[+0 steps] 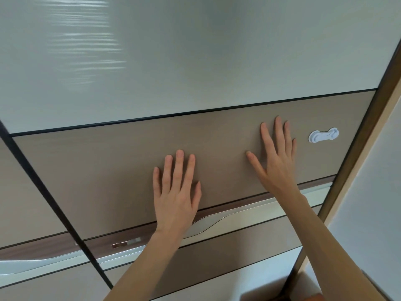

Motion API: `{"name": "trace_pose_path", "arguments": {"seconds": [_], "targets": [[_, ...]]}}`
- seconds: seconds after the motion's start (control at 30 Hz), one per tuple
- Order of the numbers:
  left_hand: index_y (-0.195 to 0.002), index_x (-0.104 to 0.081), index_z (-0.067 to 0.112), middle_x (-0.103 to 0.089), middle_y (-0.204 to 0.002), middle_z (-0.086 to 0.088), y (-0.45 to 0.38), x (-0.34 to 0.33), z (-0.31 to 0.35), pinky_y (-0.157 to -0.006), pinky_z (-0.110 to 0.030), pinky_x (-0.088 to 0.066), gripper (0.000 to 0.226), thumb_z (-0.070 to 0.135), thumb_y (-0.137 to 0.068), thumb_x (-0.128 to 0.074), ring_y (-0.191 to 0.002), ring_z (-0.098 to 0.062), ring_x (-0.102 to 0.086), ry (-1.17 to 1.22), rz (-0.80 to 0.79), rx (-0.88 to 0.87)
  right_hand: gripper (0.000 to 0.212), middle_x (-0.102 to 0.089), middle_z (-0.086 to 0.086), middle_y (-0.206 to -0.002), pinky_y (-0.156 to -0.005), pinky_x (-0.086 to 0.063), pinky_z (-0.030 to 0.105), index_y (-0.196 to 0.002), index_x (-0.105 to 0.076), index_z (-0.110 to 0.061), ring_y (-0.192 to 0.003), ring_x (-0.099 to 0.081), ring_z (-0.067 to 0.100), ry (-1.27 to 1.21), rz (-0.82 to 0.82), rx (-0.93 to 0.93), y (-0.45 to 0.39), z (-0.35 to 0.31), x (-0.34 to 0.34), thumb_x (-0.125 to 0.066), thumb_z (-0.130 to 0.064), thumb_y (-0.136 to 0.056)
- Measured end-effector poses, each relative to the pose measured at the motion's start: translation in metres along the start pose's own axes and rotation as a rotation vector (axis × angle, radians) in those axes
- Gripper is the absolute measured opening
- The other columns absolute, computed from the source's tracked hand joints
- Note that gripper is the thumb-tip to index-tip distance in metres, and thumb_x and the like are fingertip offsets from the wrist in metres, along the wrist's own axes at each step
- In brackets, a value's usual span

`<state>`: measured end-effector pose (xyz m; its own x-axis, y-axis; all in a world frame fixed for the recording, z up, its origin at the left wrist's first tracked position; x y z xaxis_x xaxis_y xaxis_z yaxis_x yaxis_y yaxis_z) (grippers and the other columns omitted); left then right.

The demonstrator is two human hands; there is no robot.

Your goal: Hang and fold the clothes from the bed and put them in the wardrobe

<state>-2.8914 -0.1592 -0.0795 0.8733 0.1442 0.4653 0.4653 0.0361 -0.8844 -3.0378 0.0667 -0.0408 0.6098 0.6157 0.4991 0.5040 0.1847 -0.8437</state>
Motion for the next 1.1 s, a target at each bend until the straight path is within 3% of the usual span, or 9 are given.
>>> {"name": "trace_pose_path", "arguments": {"seconds": [0.6, 0.77, 0.97, 1.1], "targets": [[-0.165, -0.025, 0.017, -0.012, -0.174, -0.009, -0.008, -0.008, 0.036, -0.127, -0.058, -0.021, 0.076, 0.035, -0.100, -0.060, -0.161, -0.031, -0.013, -0.007, -0.124, -0.022, 0.078, -0.004, 0.007, -0.175, -0.125, -0.019, 0.061, -0.167, -0.016, -0.022, -0.161, 0.000, 0.031, 0.023, -0.063, -0.056, 0.002, 0.025, 0.013, -0.048, -0.054, -0.104], [-0.165, -0.025, 0.015, -0.015, -0.173, -0.011, -0.010, 0.005, 0.038, -0.126, -0.058, -0.024, 0.076, 0.037, -0.101, -0.059, -0.161, -0.032, -0.013, 0.019, -0.173, -0.044, 0.076, -0.004, 0.000, -0.175, -0.128, -0.015, 0.056, -0.167, -0.011, -0.027, -0.162, -0.001, 0.022, 0.036, -0.138, -0.113, 0.008, 0.014, 0.024, -0.040, -0.059, -0.105], [-0.163, -0.031, 0.013, -0.027, -0.171, -0.007, -0.009, 0.032, 0.030, -0.129, -0.049, -0.020, 0.063, 0.036, -0.106, -0.048, -0.161, -0.023, -0.015, 0.279, -0.208, -0.035, 0.070, -0.012, -0.005, -0.174, -0.130, -0.010, 0.050, -0.166, -0.015, -0.028, -0.161, -0.007, 0.017, 0.133, -0.190, -0.091, 0.042, -0.025, 0.049, -0.030, -0.061, -0.107], [-0.154, -0.046, 0.011, -0.046, -0.160, -0.005, 0.002, 0.057, 0.014, -0.125, -0.044, -0.030, 0.054, 0.035, -0.105, -0.048, -0.154, -0.021, -0.033, 0.465, -0.182, 0.035, 0.068, -0.032, 0.000, -0.169, -0.130, -0.013, 0.047, -0.163, -0.030, -0.024, -0.159, -0.020, 0.020, 0.229, -0.165, -0.111, 0.075, -0.052, 0.075, -0.030, -0.063, -0.107]]}}
Point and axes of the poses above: each hand's wrist, its own y-axis away from the middle knuckle, its own x-axis out of the back of the hand, z = x × y, the point moved 10 cm from there along -y, towards the middle knuckle
